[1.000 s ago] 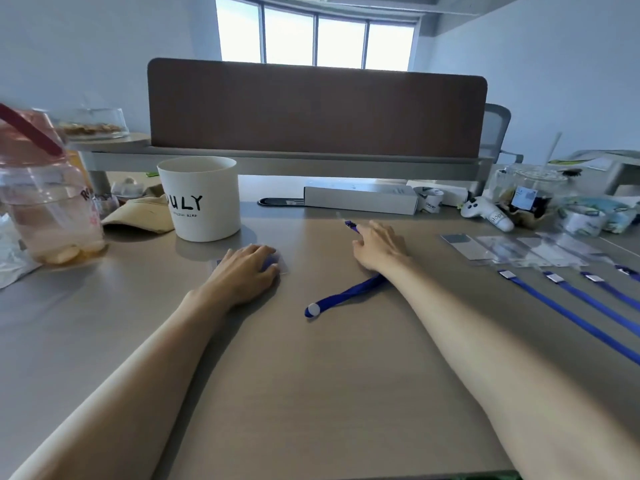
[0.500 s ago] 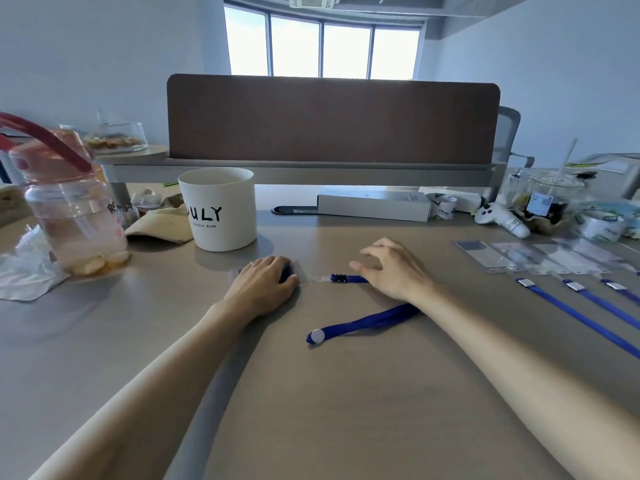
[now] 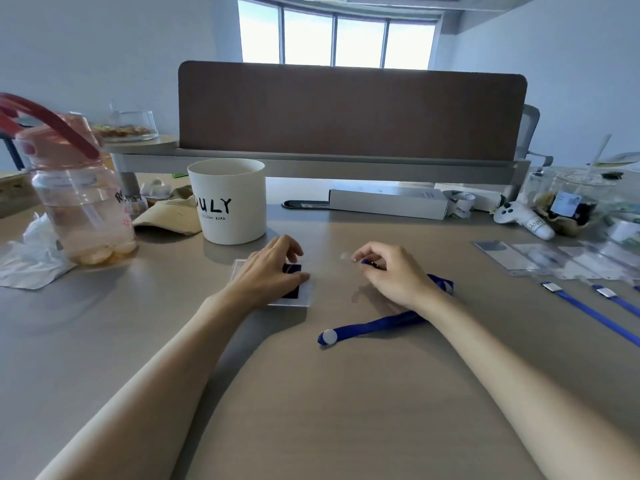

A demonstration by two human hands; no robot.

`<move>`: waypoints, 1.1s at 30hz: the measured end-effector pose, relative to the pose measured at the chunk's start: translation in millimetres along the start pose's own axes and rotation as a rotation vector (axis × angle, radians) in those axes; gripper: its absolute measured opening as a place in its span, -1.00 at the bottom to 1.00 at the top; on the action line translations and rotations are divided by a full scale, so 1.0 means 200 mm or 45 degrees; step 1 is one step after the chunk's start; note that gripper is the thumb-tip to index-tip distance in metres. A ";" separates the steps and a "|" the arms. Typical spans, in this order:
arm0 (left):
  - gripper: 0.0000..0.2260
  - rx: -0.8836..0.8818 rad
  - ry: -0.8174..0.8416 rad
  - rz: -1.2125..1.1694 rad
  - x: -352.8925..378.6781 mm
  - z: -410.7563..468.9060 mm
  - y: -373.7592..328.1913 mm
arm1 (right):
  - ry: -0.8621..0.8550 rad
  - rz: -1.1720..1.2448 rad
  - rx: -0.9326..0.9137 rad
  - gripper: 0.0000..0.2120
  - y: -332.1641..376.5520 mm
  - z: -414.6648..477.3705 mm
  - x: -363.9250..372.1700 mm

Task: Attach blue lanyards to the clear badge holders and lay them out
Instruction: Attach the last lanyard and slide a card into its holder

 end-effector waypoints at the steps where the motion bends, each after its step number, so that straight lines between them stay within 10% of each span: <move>1: -0.71 0.014 -0.014 -0.026 -0.01 0.01 -0.01 | 0.000 0.038 -0.003 -0.88 0.01 0.00 -0.01; 33: -0.84 0.051 0.038 -0.567 -0.10 -0.01 -0.14 | 0.378 0.325 0.116 -0.85 0.11 -0.11 0.12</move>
Point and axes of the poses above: each hand's wrist, its own z-axis towards the middle knuckle, its own x-axis out of the palm, y = z × x, the point moved 10 cm from there along z, towards the middle knuckle, and after that the axes turned 4 degrees about -y, right-handed, at the moved point
